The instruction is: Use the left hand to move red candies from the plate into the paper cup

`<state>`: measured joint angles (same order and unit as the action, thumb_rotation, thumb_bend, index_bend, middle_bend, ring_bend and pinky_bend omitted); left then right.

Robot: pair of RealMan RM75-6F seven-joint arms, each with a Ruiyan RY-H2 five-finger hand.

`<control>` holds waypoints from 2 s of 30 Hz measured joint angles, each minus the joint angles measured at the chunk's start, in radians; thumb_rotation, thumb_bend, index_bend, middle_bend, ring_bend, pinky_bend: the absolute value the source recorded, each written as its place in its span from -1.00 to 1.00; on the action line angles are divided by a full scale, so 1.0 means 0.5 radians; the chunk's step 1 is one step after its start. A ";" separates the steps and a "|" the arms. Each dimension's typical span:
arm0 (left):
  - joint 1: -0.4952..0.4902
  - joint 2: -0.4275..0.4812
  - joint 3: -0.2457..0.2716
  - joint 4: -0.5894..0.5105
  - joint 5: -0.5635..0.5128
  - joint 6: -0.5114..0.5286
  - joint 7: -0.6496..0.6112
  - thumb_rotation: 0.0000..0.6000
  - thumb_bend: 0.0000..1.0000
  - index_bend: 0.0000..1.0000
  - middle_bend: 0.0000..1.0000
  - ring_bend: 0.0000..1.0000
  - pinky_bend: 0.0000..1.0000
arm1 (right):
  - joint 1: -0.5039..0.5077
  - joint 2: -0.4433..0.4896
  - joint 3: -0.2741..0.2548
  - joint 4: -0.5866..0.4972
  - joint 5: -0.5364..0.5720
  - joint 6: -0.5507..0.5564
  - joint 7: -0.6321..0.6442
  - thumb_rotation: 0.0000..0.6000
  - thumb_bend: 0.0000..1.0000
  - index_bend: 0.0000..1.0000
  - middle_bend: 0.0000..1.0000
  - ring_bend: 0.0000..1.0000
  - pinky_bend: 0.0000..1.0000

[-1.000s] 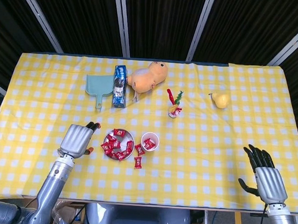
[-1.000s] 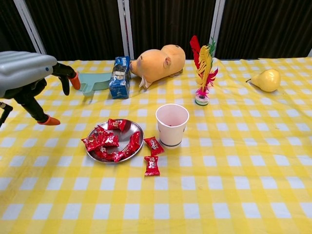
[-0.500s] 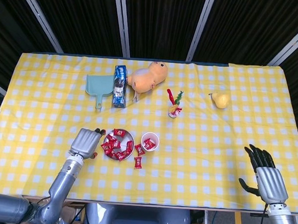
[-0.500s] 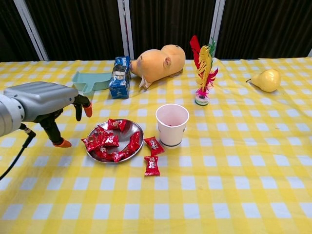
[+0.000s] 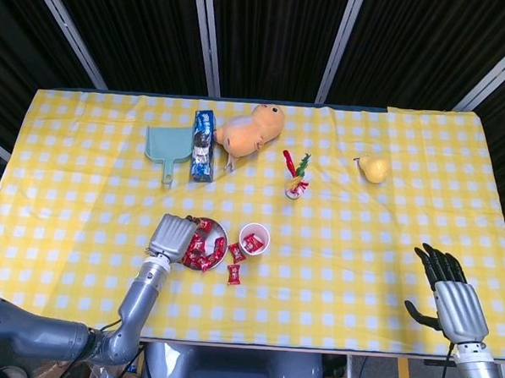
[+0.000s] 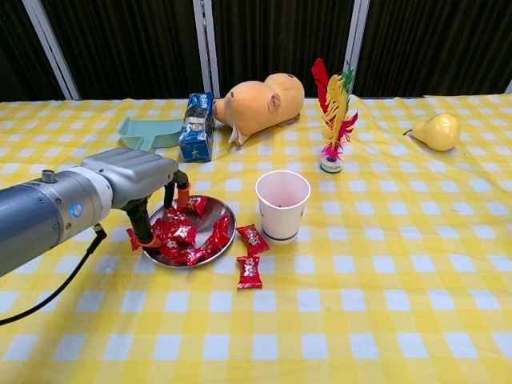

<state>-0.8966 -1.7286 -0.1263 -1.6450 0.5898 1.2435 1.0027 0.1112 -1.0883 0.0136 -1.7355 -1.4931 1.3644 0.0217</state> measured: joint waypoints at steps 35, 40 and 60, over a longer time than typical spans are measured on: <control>-0.051 -0.128 -0.042 0.096 0.005 0.004 0.094 1.00 -0.11 0.08 0.30 0.68 0.87 | 0.001 0.006 -0.003 -0.016 0.006 -0.011 0.014 1.00 -0.32 -1.00 -1.00 -1.00 -1.00; -0.048 -0.001 -0.084 -0.095 0.046 0.060 0.099 1.00 -0.11 0.09 0.30 0.68 0.87 | 0.000 0.006 -0.005 -0.017 0.003 -0.009 0.012 1.00 -0.32 -1.00 -1.00 -1.00 -1.00; -0.334 0.051 -0.385 -0.313 -0.061 0.125 0.279 1.00 -0.11 0.07 0.30 0.68 0.87 | 0.005 0.011 -0.002 -0.031 0.018 -0.025 0.037 1.00 -0.32 -1.00 -1.00 -1.00 -1.00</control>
<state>-1.0634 -1.7032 -0.3188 -1.8016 0.5595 1.3059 1.1424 0.1136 -1.0826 0.0128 -1.7513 -1.4843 1.3518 0.0403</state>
